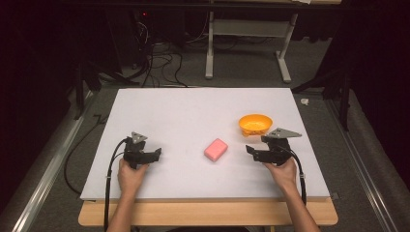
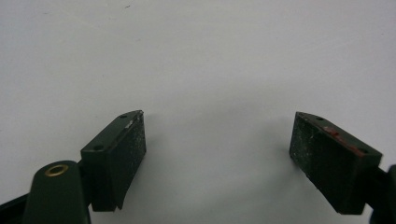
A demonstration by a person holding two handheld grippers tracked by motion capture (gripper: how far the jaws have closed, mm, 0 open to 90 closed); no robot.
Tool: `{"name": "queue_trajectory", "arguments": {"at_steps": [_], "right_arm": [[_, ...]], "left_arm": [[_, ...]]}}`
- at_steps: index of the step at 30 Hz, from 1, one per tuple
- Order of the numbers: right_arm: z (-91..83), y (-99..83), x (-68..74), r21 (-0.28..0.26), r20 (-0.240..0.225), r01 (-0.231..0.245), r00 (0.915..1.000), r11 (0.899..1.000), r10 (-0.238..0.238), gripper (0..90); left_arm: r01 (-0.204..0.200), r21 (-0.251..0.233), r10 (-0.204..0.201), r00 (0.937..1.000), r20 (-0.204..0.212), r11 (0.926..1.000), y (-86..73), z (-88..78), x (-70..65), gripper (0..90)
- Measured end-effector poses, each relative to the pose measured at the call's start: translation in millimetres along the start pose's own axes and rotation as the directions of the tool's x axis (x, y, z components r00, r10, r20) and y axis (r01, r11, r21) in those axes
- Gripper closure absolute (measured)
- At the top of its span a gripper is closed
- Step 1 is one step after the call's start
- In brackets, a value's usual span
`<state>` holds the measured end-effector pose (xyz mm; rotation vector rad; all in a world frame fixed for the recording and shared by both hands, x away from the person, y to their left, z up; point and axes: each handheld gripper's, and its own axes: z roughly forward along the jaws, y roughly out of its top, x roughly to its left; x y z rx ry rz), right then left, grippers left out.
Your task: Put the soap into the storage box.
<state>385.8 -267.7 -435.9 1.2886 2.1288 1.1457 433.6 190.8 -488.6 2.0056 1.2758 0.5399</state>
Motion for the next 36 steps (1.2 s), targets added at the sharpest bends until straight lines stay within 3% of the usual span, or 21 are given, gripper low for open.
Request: {"name": "queue_trajectory", "arguments": {"at_steps": [19, 21, 36], "right_arm": [[20.7, 17.6, 25.8, 0.013, -0.078, 0.032, 0.9965, 0.999, -0.031, 13.6], [23.6, 20.3, 29.5, 0.000, -0.087, 0.038, 0.9955, 0.999, -0.037, 13.5], [52.1, 32.8, 58.1, 0.045, -0.155, 0.094, 0.9842, 0.995, -0.086, 12.2]], "left_arm": [[0.000, 0.000, 0.000, 1.0000, -0.001, 1.0000, 0.0, 0.0, 0.0, 19.2], [0.000, 0.000, 0.000, 1.0000, 0.000, 1.0000, 0.0, 0.0, 0.0, 19.2], [0.000, 0.000, 0.000, 1.0000, 0.000, 1.0000, 0.0, 0.0, 0.1, 19.2]]}}
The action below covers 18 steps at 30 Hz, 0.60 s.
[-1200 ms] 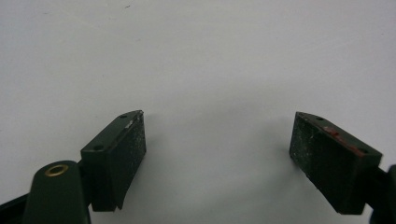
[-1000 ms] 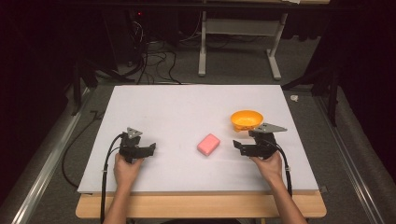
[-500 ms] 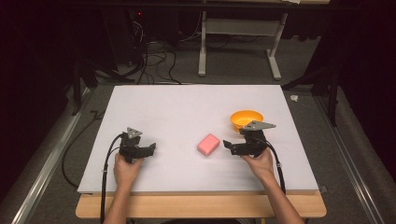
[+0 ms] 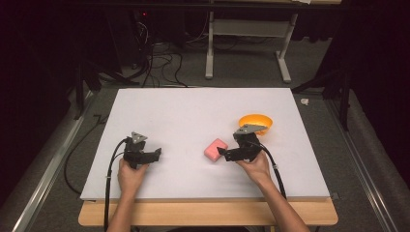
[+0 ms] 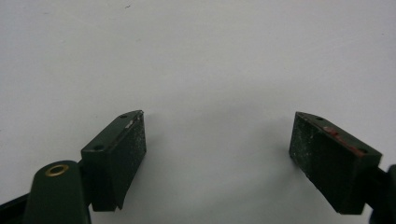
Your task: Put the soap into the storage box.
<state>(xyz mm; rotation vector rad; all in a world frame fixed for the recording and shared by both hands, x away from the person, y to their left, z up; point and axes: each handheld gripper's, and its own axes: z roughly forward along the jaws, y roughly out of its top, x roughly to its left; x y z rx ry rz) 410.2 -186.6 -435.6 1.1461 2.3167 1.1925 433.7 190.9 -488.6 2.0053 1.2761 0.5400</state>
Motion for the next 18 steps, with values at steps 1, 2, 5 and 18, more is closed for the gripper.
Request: {"name": "queue_trajectory", "arguments": {"at_steps": [1, 2, 5, 18], "right_arm": [[1.9, 0.7, 1.5, -0.004, -0.002, 0.003, 1.0000, 1.000, -0.003, 12.2], [3.3, 1.1, 2.6, -0.002, -0.004, 0.003, 1.0000, 1.000, -0.003, 12.1], [10.6, 1.9, 5.2, 0.011, -0.011, 0.006, 0.9999, 1.000, -0.006, 12.1], [36.8, 4.8, 15.4, 0.042, -0.005, 0.030, 0.9995, 0.999, -0.030, 12.0]], "left_arm": [[0.000, 0.000, 0.000, 1.0000, 0.000, 1.0000, 0.0, 0.0, 0.0, 19.2], [0.000, 0.000, 0.000, 1.0000, 0.000, 1.0000, 0.0, 0.0, 0.0, 19.2], [0.000, 0.000, 0.000, 1.0000, 0.000, 1.0000, 0.0, 0.0, 0.0, 19.2], [-0.003, 0.002, 0.003, 1.0000, 0.000, 1.0000, 0.0, -0.2, 0.1, 19.2]]}}
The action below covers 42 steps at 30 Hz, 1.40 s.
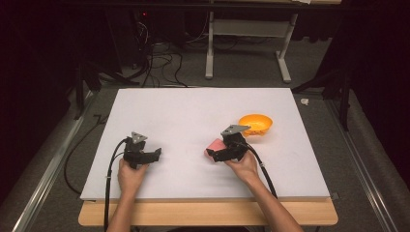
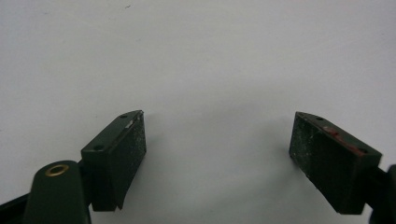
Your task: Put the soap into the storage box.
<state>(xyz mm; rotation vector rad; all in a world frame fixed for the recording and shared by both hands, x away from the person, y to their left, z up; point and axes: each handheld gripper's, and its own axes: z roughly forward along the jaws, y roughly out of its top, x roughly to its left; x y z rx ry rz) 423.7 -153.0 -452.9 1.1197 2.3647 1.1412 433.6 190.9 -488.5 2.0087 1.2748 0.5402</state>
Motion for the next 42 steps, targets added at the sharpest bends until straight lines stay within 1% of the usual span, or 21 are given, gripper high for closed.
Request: {"name": "queue_trajectory", "arguments": {"at_steps": [4, 8, 10, 18, 20, 25, 26, 30, 32, 42], "right_arm": [[6.4, -0.2, 1.6, 0.025, 0.012, 0.002, 0.9999, 1.000, -0.002, 12.0], [11.6, -1.8, 0.9, 0.036, 0.023, 0.008, 0.9997, 0.999, -0.009, 11.9], [13.2, -2.6, 1.0, 0.044, 0.028, 0.003, 0.9996, 0.999, -0.004, 11.9], [23.3, -9.7, -0.8, 0.081, 0.032, 0.016, 0.9993, 0.997, -0.019, 11.9], [24.4, -10.4, 0.1, 0.091, 0.035, 0.010, 0.9993, 0.996, -0.013, 11.9], [25.7, -11.1, -0.2, 0.092, 0.036, 0.031, 0.9988, 0.995, -0.035, 12.1], [25.8, -11.4, 0.5, 0.100, 0.038, 0.029, 0.9987, 0.995, -0.033, 12.1], [29.1, -13.9, 1.5, 0.127, 0.049, 0.050, 0.9972, 0.991, -0.057, 12.7], [29.0, -14.0, 2.5, 0.128, 0.055, 0.053, 0.9967, 0.990, -0.061, 13.1], [29.0, -14.1, 2.3, 0.127, 0.052, 0.058, 0.9965, 0.990, -0.065, 13.4]], "left_arm": [[0.000, 0.000, 0.000, 1.0000, 0.000, 1.0000, 0.0, 0.0, 0.0, 19.3], [0.000, 0.000, 0.000, 1.0000, 0.000, 1.0000, 0.0, 0.0, 0.0, 19.3], [0.000, 0.000, 0.000, 1.0000, 0.000, 1.0000, 0.0, 0.0, 0.0, 19.2], [-0.001, 0.000, 0.001, 1.0000, 0.000, 1.0000, 0.0, 0.0, -0.1, 19.3], [-0.001, 0.000, 0.001, 1.0000, 0.000, 1.0000, 0.0, 0.0, -0.1, 19.3], [0.000, 0.000, 0.000, 1.0000, 0.000, 1.0000, 0.0, 0.0, 0.0, 19.2], [0.000, 0.000, 0.000, 1.0000, 0.000, 1.0000, 0.0, 0.0, 0.0, 19.2], [0.001, -0.001, -0.001, 1.0000, -0.001, 1.0000, -0.1, 0.1, -0.1, 19.2], [0.001, -0.001, -0.001, 1.0000, -0.001, 1.0000, 0.0, 0.1, -0.1, 19.3], [0.002, -0.002, -0.002, 1.0000, 0.000, 1.0000, 0.0, 0.1, -0.2, 19.3]]}}
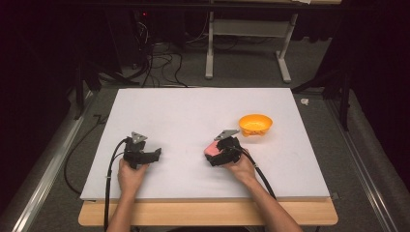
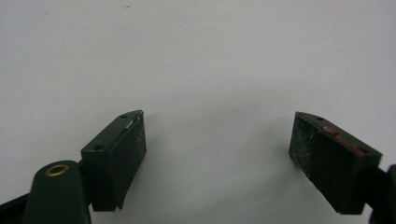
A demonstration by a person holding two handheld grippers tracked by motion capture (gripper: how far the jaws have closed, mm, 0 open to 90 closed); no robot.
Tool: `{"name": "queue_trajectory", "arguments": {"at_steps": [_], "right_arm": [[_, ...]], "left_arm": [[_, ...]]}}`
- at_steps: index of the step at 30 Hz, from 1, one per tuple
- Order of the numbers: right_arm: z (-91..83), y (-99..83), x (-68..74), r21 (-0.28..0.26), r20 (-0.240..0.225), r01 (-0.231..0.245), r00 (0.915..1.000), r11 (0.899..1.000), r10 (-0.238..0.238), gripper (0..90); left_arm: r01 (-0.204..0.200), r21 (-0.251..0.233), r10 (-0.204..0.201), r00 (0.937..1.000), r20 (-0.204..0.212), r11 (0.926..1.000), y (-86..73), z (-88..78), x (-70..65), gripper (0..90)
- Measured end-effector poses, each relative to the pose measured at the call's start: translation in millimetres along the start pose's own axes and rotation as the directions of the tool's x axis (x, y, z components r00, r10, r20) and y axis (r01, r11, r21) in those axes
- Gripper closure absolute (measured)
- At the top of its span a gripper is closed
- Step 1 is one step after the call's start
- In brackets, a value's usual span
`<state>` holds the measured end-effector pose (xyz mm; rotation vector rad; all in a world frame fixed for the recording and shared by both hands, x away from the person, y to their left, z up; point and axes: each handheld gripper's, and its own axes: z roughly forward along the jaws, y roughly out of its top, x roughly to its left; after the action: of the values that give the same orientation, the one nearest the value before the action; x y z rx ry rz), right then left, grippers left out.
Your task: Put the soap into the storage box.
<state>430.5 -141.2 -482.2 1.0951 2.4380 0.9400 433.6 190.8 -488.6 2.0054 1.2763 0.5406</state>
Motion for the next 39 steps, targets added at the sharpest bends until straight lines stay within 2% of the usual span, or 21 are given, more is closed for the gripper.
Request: {"name": "queue_trajectory", "arguments": {"at_steps": [7, 11, 16, 26, 30, 39], "right_arm": [[-1.1, 0.3, -0.4, 0.006, -0.006, -0.003, 1.0000, 1.000, 0.003, 13.6], [-2.7, 0.0, -2.8, 0.002, -0.020, -0.037, 0.9991, 0.999, 0.037, 13.6], [-5.0, -1.2, -5.7, -0.002, -0.015, -0.052, 0.9986, 0.999, 0.051, 13.6], [-18.0, -1.1, -7.2, -0.028, -0.026, -0.054, 0.9982, 0.998, 0.054, 13.7], [-23.3, -2.8, -7.8, -0.027, -0.019, -0.044, 0.9989, 0.999, 0.044, 13.7], [-37.0, -6.2, -11.4, -0.034, -0.020, -0.054, 0.9984, 0.998, 0.053, 13.6]], "left_arm": [[0.000, 0.000, 0.000, 1.0000, 0.000, 1.0000, 0.0, 0.0, 0.1, 19.3], [0.000, 0.000, 0.000, 1.0000, 0.000, 1.0000, 0.0, 0.0, 0.1, 19.3], [0.001, 0.000, -0.001, 1.0000, 0.000, 1.0000, 0.0, 0.0, 0.0, 19.3], [0.000, 0.000, 0.000, 1.0000, 0.000, 1.0000, 0.0, 0.0, 0.1, 19.3], [0.000, 0.000, 0.000, 1.0000, 0.000, 1.0000, 0.0, 0.0, 0.1, 19.3], [0.000, 0.000, 0.000, 1.0000, 0.000, 1.0000, 0.0, 0.0, 0.1, 19.3]]}}
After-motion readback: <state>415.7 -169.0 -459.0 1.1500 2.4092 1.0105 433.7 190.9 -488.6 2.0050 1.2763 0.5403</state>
